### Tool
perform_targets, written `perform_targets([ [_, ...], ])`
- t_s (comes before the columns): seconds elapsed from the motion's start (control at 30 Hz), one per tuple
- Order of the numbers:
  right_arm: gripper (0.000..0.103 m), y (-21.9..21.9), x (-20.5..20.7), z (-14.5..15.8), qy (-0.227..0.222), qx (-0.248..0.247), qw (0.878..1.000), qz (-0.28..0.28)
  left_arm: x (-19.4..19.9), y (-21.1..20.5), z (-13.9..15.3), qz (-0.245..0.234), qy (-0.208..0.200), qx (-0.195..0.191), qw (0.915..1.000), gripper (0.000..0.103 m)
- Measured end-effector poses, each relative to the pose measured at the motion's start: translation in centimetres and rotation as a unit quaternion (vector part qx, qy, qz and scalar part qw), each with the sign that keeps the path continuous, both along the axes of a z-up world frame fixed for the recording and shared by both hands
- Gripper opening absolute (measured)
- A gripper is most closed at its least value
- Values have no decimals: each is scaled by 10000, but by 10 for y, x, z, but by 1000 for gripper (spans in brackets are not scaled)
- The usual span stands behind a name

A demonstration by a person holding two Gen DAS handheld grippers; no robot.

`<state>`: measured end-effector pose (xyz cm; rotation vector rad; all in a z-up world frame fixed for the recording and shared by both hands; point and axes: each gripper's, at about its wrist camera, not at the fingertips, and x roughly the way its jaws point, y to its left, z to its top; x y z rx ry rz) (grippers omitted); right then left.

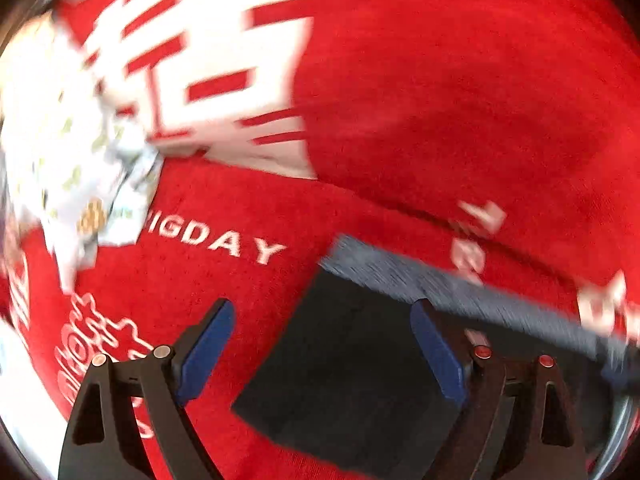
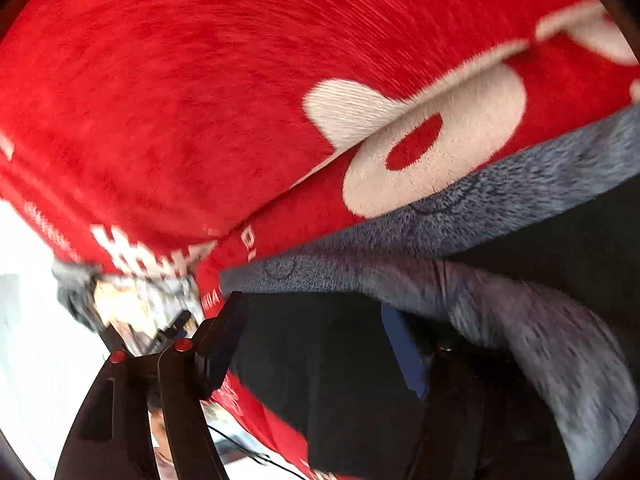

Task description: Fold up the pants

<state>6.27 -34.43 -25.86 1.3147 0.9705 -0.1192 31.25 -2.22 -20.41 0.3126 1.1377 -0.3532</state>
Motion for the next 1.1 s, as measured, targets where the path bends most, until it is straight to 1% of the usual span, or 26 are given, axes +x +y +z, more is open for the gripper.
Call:
perform_targets([
  [0.03,73,0,-13,14,-122,-21,9999,24,-14,-7,3,-283,37,46,9996,90],
  [0.07,73,1,-23,22,-139,-32,9999,-21,-31,-16,7,-653,147,19,9978,90],
  [0.1,73,1,-38,28,-110,-43,9999,-74,-52,-28,8,-1061,344,-58,9937,90],
  [0.13,73,1,-59,36,-48,-78,9998,-157,-76,-42,9,-1453,561,-157,9877,90],
  [0.17,73,0,-92,44,68,-165,9993,-324,-94,-54,11,-1708,725,-265,9823,90],
  [0.2,73,1,-110,49,140,-213,9987,-433,-120,-72,9,-2043,1007,-454,9727,90],
  [0.23,73,-1,-142,52,270,-273,9973,-619,-139,-87,8,-2272,1222,-581,9644,90],
  [0.27,73,-3,-179,55,448,-335,9946,-874,-169,-110,3,-2609,1521,-755,9503,90],
  [0.3,73,-6,-210,55,596,-357,9918,-1068,-189,-126,1,-2818,1663,-833,9413,90],
  [0.33,73,-5,-254,56,820,-344,9867,-1361,-209,-142,-1,-3010,1774,-874,9329,90],
  [0.37,73,-3,-282,54,957,-306,9829,-1544,-237,-165,-6,-3249,1966,-936,9203,90],
  [0.4,73,-1,-318,50,1140,-227,9774,-1766,-255,-181,-10,-3418,2154,-1017,9091,90],
  [0.47,73,9,-374,39,1350,11,9685,-2093,-286,-205,-16,-3672,2336,-1054,8941,90],
  [0.5,73,14,-396,32,1388,164,9649,-2222,-305,-220,-24,-3836,2397,-934,8870,90],
  [0.57,73,22,-429,18,1450,390,9596,-2380,-325,-235,-32,-3975,2504,-801,8791,90],
  [0.63,73,29,-442,5,1372,574,9587,-2426,-336,-240,-37,-4052,2657,-757,8715,90],
  [0.67,71,32,-447,-4,1233,725,9590,-2449,-338,-241,-39,-4074,2725,-751,8684,90],
  [0.73,62,38,-449,-18,895,1041,9582,-2510,-347,-248,-46,-4128,2900,-657,8609,90],
  [0.77,52,39,-448,-26,731,1238,9558,-2566,-352,-254,-49,-4142,2940,-605,8593,90],
  [0.8,16,40,-447,-29,691,1307,9541,-2604,-356,-258,-52,-4149,3003,-511,8573,90],
  [0.83,14,40,-448,-30,483,1459,9504,-2703,-359,-261,-50,-4150,3015,-493,8570,90],
  [0.87,14,36,-448,-24,274,1533,9455,-2861,-361,-267,-40,-4150,3003,-579,8569,90],
  [0.9,14,31,-446,-15,199,1443,9464,-2883,-361,-272,-30,-4145,2986,-678,8570,90],
  [0.97,14,10,-440,12,-167,1286,9483,-2895,-358,-283,-12,-4117,2909,-872,8592,90],
  [1.03,14,-28,-433,43,-534,1007,9505,-2891,-356,-310,14,-4090,2692,-1118,8647,90],
  [1.1,14,-66,-426,63,-828,746,9510,-2883,-350,-338,30,-4084,2471,-1270,8695,90],
])
